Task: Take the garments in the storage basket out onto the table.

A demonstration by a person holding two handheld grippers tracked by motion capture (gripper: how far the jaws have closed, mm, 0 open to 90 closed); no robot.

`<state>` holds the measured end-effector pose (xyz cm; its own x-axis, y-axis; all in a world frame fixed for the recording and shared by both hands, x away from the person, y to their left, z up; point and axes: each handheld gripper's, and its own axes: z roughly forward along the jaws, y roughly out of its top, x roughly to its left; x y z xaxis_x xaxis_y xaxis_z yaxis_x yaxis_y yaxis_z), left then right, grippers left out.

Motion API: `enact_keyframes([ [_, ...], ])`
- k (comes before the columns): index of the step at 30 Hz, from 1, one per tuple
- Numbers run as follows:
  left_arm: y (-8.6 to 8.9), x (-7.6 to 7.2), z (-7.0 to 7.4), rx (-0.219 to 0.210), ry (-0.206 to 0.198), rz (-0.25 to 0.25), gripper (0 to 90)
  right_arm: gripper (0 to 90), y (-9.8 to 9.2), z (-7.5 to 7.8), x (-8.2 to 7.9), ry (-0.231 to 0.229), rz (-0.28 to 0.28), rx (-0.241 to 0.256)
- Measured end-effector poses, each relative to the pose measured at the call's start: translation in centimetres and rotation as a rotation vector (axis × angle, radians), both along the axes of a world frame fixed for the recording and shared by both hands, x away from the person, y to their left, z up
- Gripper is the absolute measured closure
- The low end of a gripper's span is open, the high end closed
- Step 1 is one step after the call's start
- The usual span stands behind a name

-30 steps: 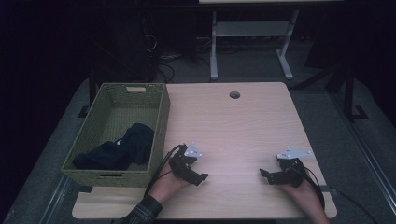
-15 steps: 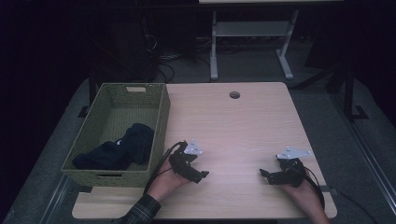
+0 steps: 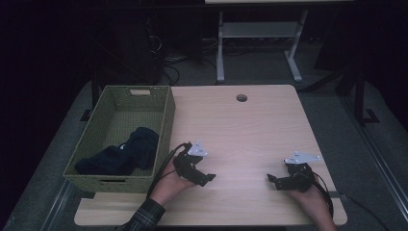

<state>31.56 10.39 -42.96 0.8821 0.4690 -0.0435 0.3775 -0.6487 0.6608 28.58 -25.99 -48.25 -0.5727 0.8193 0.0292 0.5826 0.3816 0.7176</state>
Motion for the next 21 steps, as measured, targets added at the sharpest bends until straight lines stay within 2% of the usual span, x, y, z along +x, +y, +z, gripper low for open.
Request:
enact_keyframes([
  [2, 0.0, 0.0, 0.2, 0.006, -0.002, -0.004, 15.2, 10.0, 0.0, 0.0, 0.0, 0.0, 0.0, 0.0],
  [8, 0.1, 0.2, 0.9, -0.017, -0.005, 0.003, 15.2, 10.0, 0.0, 0.0, 0.0, 0.001, 0.0, 0.0],
  [13, 0.1, 0.2, 1.4, -0.011, -0.011, 0.0, 15.2, 10.0, 0.1, 0.0, 0.0, -0.001, -0.012, -0.001],
  [21, 0.2, 0.6, 2.3, -0.028, -0.022, 0.001, 15.2, 10.0, 0.1, 0.0, 0.0, 0.0, -0.014, 0.0],
])
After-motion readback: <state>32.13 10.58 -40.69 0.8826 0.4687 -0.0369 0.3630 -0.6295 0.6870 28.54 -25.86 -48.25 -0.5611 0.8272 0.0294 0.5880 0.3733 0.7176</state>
